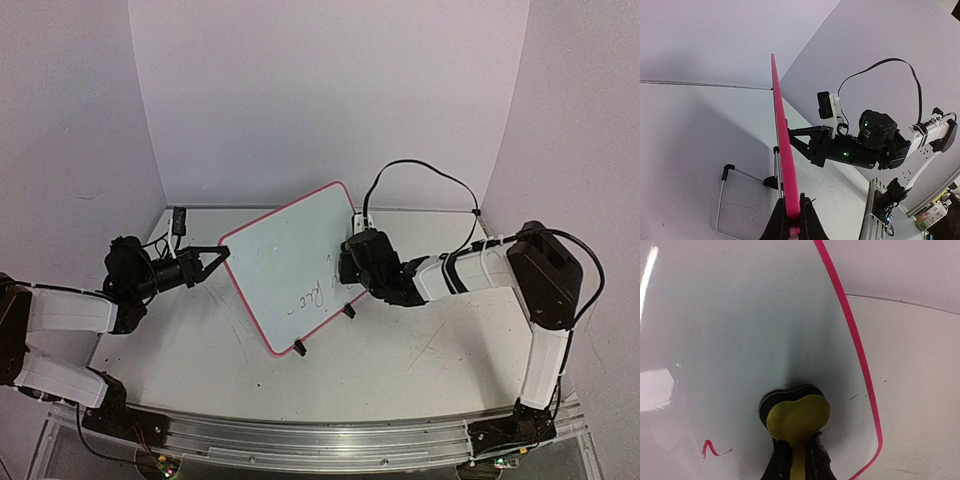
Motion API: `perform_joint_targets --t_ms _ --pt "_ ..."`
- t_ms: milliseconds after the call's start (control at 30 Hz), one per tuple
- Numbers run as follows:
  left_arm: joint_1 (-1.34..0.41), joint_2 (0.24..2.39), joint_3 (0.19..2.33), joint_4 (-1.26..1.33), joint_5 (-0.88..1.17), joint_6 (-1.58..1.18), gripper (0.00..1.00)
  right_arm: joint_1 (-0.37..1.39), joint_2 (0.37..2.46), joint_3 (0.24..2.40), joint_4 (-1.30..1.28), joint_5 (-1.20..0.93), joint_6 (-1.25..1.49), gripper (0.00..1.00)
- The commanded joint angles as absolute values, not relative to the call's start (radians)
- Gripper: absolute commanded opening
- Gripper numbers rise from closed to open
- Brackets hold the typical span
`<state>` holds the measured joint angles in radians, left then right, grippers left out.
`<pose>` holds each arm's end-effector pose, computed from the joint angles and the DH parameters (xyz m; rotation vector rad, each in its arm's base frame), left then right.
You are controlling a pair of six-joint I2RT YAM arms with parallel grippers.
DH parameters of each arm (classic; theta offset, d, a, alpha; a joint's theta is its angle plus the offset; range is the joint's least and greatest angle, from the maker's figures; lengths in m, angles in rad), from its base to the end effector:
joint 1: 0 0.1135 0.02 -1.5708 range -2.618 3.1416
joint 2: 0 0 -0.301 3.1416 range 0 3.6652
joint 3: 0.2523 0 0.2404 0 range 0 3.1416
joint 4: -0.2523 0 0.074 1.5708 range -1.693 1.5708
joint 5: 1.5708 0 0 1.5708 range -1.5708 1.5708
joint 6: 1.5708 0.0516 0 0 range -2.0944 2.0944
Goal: Erase the whiteboard
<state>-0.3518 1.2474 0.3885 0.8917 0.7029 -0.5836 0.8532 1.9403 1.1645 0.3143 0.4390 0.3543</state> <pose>0.2093 -0.1123 0.2656 0.4127 1.6417 -1.2555 0.3091 0.3208 0.2203 -0.2239 1.9885 0.3331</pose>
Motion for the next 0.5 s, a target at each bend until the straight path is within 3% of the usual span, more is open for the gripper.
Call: perform_joint_targets --t_ms 0,467 --pt "-0.379 1.263 0.413 0.913 0.851 -0.528 0.00 0.892 1.910 1.224 0.311 0.283 0.300 0.00" --pt "-0.382 1.260 0.412 0.914 0.849 -0.528 0.00 0.957 1.934 1.336 0.252 0.292 0.268 0.00"
